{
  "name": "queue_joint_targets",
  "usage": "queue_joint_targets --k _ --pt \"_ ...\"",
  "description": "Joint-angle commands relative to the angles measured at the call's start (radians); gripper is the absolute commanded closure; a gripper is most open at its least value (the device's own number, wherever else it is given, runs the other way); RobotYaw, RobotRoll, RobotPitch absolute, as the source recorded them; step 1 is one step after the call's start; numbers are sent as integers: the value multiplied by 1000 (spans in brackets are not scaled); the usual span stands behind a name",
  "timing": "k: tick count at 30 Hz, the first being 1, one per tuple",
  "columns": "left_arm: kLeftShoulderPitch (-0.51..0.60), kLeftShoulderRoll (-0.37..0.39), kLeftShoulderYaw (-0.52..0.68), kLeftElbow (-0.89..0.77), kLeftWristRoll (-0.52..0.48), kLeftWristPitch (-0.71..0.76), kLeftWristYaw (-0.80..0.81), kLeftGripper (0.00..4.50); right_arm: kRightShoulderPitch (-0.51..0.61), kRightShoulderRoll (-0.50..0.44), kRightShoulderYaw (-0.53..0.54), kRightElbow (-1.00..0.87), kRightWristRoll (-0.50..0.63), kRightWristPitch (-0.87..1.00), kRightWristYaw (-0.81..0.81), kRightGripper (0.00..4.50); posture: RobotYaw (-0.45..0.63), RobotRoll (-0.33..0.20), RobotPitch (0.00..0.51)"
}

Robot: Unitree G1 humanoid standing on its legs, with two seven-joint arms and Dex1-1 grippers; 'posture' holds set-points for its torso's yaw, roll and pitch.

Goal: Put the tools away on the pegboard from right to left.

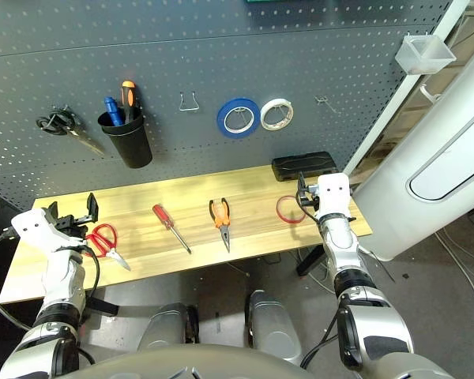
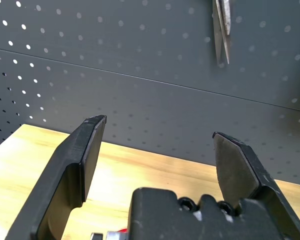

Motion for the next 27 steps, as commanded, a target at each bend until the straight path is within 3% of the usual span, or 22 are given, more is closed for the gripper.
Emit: queue_joint_targets --k 1,8,12,16,20,25,27 --pt "4 -7 -8 -7 6 9 3 11 -9 -2 -1 6 1 16 -4 0 -4 0 24" --pt "1 8 -12 -63 -1 22 -25 11 -29 10 8 -70 16 138 25 0 0 0 39" --pt "45 22 -26 -202 -127 136 -248 11 -43 36 3 -183 119 336 180 0 -20 0 57" --pt "121 64 -62 -343 -171 258 -406 11 -41 15 55 -290 43 533 133 0 -26 0 87" --pt "198 122 -98 -517 -207 389 -522 11 -39 -9 94 -407 -37 781 51 0 -20 0 156" --pt "262 185 -118 -689 -242 529 -601 11 -34 -35 127 -525 -43 1044 106 0 -9 0 222" --pt "290 211 -133 -771 -256 591 -629 11 -46 -56 150 -541 -14 1170 199 0 -11 0 254"
